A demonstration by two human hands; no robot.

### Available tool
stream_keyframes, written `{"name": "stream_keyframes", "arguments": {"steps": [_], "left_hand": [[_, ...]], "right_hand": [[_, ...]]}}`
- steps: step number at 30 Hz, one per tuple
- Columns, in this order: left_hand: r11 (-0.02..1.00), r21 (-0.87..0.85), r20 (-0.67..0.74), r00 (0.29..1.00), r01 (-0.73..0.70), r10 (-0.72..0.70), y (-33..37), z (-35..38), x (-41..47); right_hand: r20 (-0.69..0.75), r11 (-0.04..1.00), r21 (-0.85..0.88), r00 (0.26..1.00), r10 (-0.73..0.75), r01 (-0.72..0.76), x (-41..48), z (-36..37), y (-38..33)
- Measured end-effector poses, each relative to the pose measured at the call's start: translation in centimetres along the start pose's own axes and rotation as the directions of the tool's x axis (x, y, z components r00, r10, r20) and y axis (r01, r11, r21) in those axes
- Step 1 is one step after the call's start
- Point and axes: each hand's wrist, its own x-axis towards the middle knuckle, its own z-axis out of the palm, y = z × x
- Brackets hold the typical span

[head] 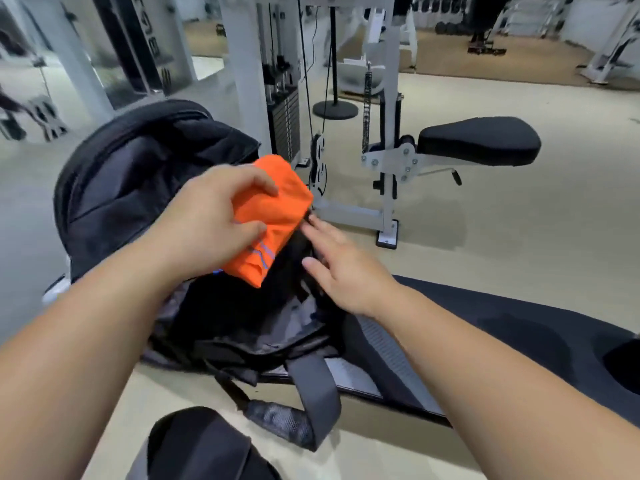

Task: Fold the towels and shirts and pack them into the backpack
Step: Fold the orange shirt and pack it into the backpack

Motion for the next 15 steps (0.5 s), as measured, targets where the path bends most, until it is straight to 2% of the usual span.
{"name": "stream_keyframes", "arguments": {"steps": [2,4,11,15], "left_hand": [[0.994,0.106,-0.082,0.996,-0.007,0.016,-1.0,-1.3,1.5],[0.983,0.186,-0.100,0.995,0.001,0.018,-2.0,-2.2,2.9],[0.937,0.344,-0.058,0.998,0.055,-0.037,-4.4,-3.1,4.8],[0.935,0.354,-0.075,0.997,0.018,0.009,-3.7,-2.5,4.7]], "right_hand": [[0.101,0.974,-0.201,0.991,-0.083,0.102,1.5,0.8,-2.0],[0.210,0.933,-0.330,0.975,-0.077,0.145,2.3,1.4,-3.1],[0.205,0.906,-0.396,0.976,-0.074,0.151,0.7,0.3,-2.7],[0.151,0.901,-0.410,0.985,-0.083,0.138,-2.4,-1.3,-1.5]]}}
